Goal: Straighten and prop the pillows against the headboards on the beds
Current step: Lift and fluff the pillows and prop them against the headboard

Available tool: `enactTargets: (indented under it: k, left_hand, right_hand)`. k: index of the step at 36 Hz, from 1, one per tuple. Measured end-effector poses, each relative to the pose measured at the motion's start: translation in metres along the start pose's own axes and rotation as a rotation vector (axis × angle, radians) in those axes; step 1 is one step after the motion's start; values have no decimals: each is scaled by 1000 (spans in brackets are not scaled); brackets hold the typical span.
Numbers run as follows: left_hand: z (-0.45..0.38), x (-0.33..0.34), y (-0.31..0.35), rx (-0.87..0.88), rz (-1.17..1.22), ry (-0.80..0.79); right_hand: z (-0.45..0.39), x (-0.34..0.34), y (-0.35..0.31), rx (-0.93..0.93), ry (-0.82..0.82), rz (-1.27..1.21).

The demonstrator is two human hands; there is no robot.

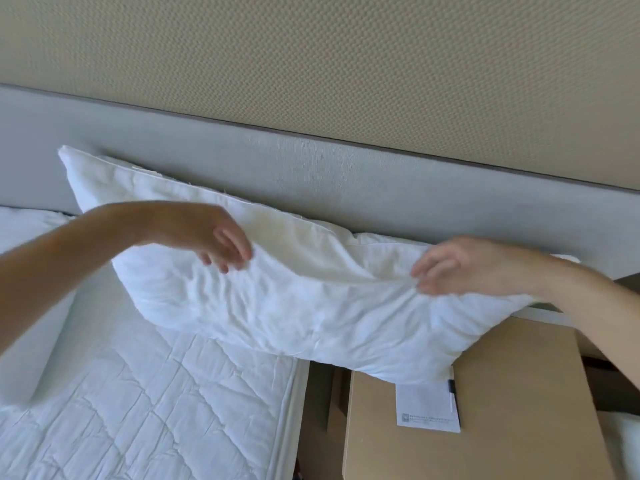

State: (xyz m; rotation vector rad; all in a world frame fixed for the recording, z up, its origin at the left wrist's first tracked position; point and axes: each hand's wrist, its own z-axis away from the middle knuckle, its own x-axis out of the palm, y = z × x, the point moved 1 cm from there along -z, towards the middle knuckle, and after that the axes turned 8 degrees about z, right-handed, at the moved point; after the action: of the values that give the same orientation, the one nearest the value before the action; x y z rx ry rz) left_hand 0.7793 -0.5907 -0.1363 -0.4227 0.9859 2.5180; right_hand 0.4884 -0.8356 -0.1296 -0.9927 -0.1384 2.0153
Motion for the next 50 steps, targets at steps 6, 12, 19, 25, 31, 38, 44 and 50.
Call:
enactTargets:
  k: [6,12,19,25,31,38,44,50]
  left_hand:
    - [-1,-20,31,265,-194,576]
    - [-17,-10,6,124,-439,583]
    - [-20,-13,-8,330,-467,873]
    - [-24,-17,-10,457,-476,961]
    - [-16,-24,-20,471,-466,779]
    - [1,-51,-50,244,-491,676]
    - [4,-59,-56,259,-509,869]
    - [9,-54,-57,291,-435,1056]
  right_hand:
    - [0,-17,0,-88,434,140]
    - [-16,5,27,-63,532,372]
    - [-21,12,47,-79,792,314]
    - [-18,13,47,-66,929,299]
    - [-5,10,62,-55,829,297]
    - [22,2,105,50,697,378]
    - [25,3,110,155,854,314]
    - [20,1,105,148,925,241]
